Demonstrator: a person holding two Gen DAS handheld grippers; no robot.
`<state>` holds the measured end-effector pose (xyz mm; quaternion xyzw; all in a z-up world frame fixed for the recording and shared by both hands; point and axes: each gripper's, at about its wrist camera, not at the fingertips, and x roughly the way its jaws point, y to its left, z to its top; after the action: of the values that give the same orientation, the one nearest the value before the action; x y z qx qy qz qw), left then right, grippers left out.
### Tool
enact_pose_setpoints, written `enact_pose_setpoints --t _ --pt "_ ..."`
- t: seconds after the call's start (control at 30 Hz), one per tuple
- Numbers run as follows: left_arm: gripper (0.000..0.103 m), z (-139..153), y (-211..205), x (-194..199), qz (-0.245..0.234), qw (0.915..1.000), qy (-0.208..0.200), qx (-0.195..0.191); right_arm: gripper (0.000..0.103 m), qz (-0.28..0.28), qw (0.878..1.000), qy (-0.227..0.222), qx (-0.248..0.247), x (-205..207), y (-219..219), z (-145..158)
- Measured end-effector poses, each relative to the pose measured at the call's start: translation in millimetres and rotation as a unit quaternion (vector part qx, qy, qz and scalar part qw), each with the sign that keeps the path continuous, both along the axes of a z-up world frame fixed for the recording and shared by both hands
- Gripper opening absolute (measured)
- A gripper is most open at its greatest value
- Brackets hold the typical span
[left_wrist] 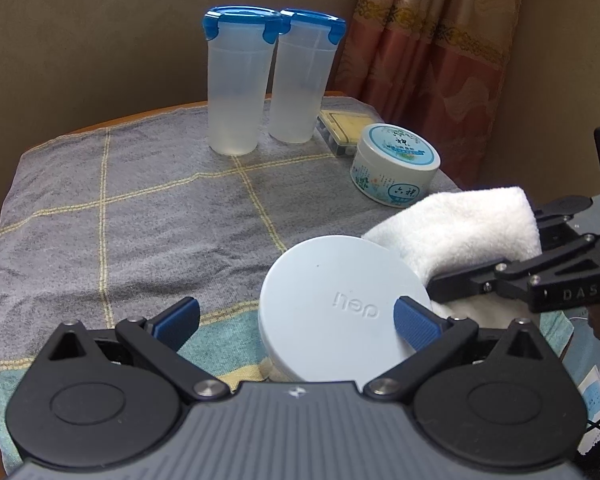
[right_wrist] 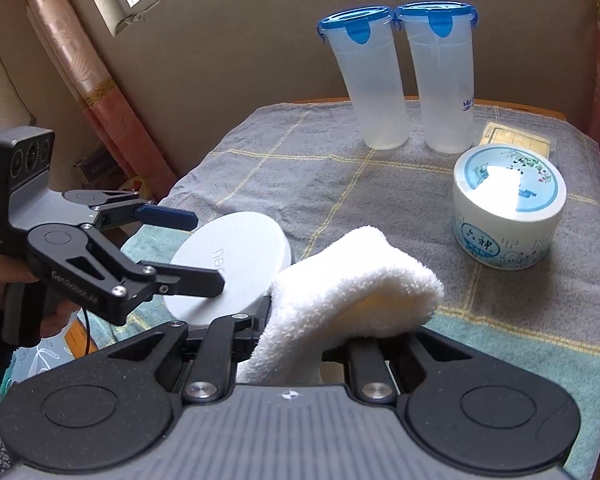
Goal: Clean container
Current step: 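Rub the white cloth along the jar side with the right tool while the left tool holds the jar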
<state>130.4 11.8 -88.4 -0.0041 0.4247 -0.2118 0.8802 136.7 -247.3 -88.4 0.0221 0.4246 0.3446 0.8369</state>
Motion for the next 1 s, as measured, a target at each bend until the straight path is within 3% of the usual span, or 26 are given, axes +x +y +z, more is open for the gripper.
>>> enact_pose_setpoints --t 0.43,1.0 --pt "0.103 0 1 1 0.003 1.0000 0.006 -0.003 0.019 -0.009 1.000 -0.004 0.003 23 -1 -3" --pt "0.103 4 -5 -4 0.022 0.9995 -0.004 0.022 0.019 0.021 0.999 0.020 0.015 -62 10 -9"
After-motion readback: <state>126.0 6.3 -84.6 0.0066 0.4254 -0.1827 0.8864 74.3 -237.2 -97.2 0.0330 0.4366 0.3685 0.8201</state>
